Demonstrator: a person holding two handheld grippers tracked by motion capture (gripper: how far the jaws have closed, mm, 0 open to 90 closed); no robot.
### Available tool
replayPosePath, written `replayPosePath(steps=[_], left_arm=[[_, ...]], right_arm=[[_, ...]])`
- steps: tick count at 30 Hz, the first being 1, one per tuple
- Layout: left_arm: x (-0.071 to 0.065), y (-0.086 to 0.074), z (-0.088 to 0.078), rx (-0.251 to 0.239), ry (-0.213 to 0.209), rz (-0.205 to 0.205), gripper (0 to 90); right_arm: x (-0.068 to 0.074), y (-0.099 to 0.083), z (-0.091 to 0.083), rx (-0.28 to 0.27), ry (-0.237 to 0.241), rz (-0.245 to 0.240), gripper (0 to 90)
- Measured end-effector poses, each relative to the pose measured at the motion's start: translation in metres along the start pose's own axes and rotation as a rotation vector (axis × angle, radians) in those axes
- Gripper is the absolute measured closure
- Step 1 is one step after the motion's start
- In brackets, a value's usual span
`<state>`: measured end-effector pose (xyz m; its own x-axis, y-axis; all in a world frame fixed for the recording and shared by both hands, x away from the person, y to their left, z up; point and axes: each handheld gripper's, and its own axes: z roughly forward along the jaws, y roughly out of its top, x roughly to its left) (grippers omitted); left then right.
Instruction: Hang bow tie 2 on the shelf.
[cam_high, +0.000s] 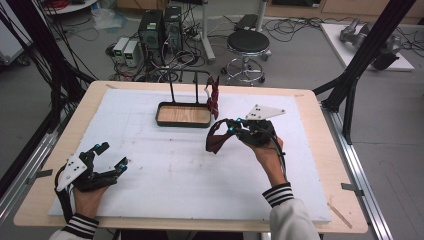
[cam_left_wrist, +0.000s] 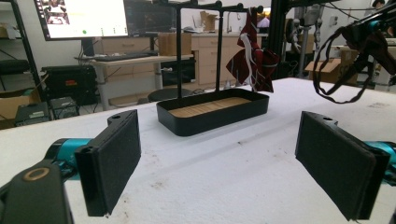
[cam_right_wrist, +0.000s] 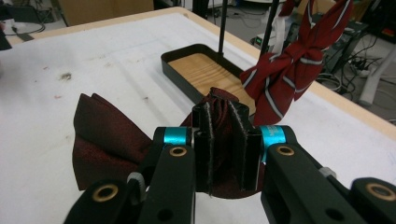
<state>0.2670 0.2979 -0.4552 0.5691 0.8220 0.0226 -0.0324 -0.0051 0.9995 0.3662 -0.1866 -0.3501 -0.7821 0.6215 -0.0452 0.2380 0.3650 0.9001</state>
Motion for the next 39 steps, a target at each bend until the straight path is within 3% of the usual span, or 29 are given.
replayPosePath(steps=[26,39], left_arm=[[0.000,0.000,0.000,0.000,-0.002,-0.001,14.7],[0.001,0.000,0.000,-0.003,-0.003,-0.010,14.7]], right_arm=[[0.024,0.041,0.042,-0.140,-0.059,-0.008,80.9],[0.029,0.061,0.063,-0.189,-0.112,-0.006,81.0]])
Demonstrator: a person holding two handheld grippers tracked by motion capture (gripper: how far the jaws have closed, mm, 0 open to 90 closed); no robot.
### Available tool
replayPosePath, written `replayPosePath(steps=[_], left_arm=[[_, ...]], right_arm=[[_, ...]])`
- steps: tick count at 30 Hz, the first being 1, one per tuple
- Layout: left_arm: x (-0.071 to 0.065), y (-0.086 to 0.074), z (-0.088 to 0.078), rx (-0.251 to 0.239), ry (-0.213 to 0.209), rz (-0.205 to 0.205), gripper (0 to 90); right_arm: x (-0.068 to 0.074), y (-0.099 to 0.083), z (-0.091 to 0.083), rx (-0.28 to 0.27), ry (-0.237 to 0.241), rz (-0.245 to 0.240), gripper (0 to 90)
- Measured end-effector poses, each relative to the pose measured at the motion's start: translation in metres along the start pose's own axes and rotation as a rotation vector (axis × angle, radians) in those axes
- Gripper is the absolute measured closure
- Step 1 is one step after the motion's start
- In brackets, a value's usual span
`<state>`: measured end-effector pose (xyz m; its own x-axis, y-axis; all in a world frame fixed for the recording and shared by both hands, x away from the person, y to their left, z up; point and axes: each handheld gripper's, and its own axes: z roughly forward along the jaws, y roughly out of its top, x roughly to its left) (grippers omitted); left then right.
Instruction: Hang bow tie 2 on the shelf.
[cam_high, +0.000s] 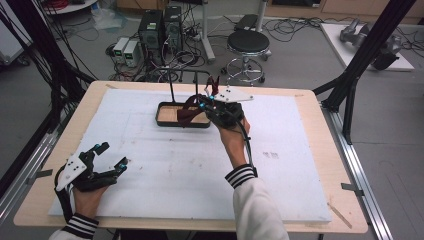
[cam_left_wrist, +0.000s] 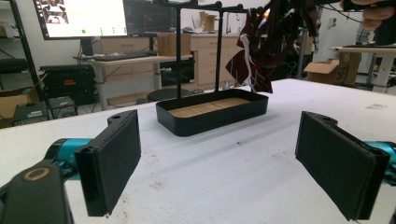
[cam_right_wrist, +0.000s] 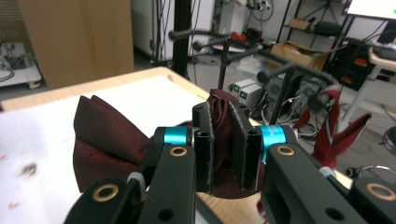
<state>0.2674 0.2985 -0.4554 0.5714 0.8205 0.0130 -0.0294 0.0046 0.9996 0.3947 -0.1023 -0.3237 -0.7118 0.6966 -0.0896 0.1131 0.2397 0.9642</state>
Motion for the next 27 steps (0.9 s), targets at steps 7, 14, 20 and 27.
replayPosePath(steps=[7,14,20,27], left_arm=[[0.000,0.000,0.000,0.000,-0.002,-0.002,14.7],[0.000,0.000,0.000,-0.001,-0.001,-0.001,14.7],[0.001,0.000,0.000,-0.004,-0.001,-0.004,14.7],[0.001,0.000,0.000,-0.005,-0.002,-0.008,14.7]], right_arm=[[0.002,0.008,0.011,-0.038,-0.064,0.011,81.1],[0.006,0.012,0.023,-0.051,-0.127,0.007,81.0],[0.006,0.015,0.030,-0.063,-0.155,0.001,81.0],[0.005,0.018,0.038,-0.070,-0.201,0.000,81.0]])
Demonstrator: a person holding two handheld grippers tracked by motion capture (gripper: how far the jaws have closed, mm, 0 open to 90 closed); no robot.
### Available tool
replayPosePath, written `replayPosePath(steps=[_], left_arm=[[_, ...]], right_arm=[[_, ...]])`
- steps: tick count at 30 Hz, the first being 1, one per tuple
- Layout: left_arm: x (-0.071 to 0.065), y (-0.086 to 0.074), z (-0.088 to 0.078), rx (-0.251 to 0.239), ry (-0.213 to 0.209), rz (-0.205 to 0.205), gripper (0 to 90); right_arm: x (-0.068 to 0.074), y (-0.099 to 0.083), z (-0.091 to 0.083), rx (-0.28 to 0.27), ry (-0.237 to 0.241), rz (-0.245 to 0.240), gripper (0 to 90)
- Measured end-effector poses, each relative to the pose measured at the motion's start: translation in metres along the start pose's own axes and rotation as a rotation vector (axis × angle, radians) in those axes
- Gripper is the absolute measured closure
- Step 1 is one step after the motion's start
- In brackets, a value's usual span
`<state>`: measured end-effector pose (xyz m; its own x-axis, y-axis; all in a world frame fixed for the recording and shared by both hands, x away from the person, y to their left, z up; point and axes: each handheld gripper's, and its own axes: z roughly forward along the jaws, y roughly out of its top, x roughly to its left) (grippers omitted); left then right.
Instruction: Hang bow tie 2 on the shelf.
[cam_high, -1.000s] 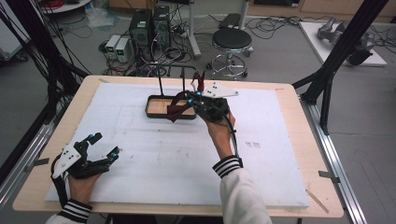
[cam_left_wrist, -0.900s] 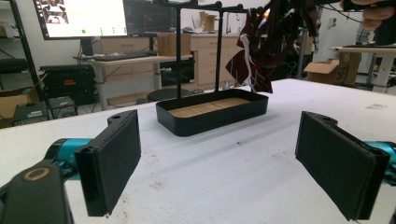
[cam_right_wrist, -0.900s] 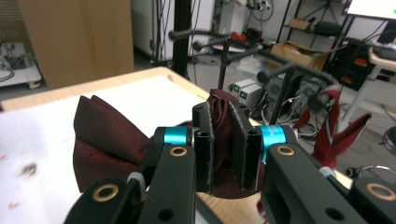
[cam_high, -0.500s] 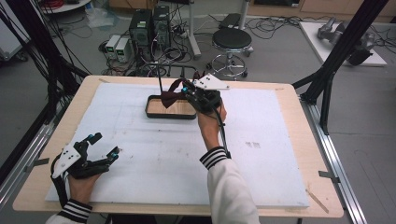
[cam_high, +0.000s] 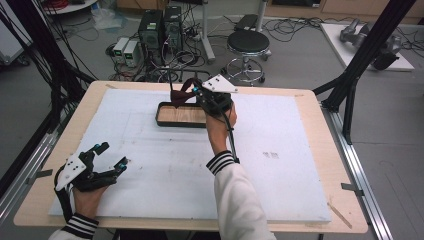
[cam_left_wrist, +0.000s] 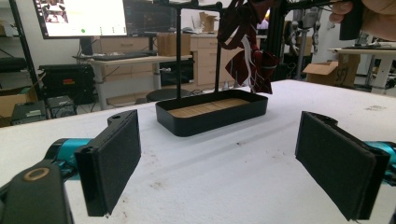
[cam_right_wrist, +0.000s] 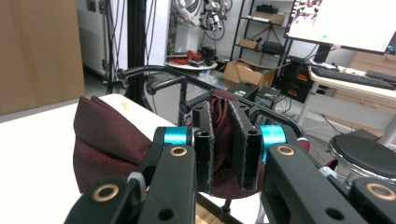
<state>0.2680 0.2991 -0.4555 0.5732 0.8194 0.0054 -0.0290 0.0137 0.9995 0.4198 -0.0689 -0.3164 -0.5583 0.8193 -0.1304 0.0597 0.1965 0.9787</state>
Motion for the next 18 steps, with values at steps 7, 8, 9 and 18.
replayPosePath(steps=[7,8,9,18], left_arm=[[0.000,0.000,0.000,0.000,0.000,-0.001,14.7],[0.000,0.000,0.000,0.001,-0.001,-0.001,14.7],[0.000,0.000,0.000,0.000,-0.001,-0.001,14.7],[0.000,0.000,0.000,0.002,-0.003,-0.001,14.7]], right_arm=[[-0.001,0.000,0.010,-0.004,-0.039,0.026,81.0],[-0.001,-0.001,0.011,-0.002,-0.045,0.022,81.0],[-0.001,-0.001,0.013,-0.001,-0.050,0.020,80.9],[-0.001,-0.008,0.022,0.056,-0.097,0.043,80.9]])
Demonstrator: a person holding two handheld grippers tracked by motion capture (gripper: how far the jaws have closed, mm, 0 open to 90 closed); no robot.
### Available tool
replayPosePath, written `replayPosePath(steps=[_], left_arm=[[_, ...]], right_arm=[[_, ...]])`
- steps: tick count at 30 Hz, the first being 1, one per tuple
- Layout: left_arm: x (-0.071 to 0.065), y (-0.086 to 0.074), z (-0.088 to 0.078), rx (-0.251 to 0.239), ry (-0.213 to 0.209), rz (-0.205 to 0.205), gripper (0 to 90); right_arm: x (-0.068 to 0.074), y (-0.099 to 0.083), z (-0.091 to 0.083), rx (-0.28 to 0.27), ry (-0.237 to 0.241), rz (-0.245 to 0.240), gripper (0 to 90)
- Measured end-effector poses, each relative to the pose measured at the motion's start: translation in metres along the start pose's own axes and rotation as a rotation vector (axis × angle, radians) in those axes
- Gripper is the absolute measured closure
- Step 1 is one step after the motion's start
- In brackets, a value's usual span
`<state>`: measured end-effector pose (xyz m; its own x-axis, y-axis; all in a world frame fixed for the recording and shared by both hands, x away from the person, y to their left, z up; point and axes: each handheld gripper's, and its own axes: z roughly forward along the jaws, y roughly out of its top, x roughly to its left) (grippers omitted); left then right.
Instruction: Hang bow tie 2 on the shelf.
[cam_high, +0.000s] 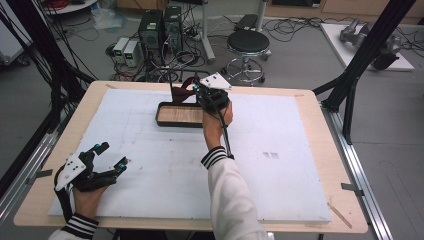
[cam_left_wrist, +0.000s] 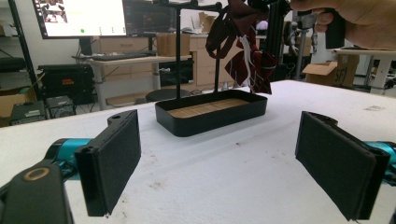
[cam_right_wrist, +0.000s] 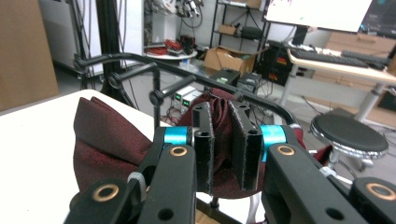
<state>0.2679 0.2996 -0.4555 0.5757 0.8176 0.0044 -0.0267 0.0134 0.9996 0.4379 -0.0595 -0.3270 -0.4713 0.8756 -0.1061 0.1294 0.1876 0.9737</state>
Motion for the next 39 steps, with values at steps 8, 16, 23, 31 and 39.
replayPosePath(steps=[8,16,23,31,39], left_arm=[[0.000,0.000,0.000,0.000,0.000,-0.001,14.7],[0.000,0.000,0.000,-0.001,0.000,0.001,14.7],[0.000,0.000,0.000,0.000,-0.001,0.000,14.7],[0.000,0.000,0.000,0.001,-0.001,0.001,14.7],[0.000,0.000,0.000,0.001,-0.001,0.000,14.7]], right_arm=[[-0.001,-0.003,0.003,0.047,-0.017,0.024,80.9],[0.000,-0.008,0.009,0.101,-0.020,0.048,80.9],[0.001,-0.014,0.014,0.146,-0.015,0.062,80.9],[-0.001,-0.021,0.021,0.198,0.006,0.080,80.9],[-0.002,-0.027,0.026,0.242,0.040,0.111,80.6]])
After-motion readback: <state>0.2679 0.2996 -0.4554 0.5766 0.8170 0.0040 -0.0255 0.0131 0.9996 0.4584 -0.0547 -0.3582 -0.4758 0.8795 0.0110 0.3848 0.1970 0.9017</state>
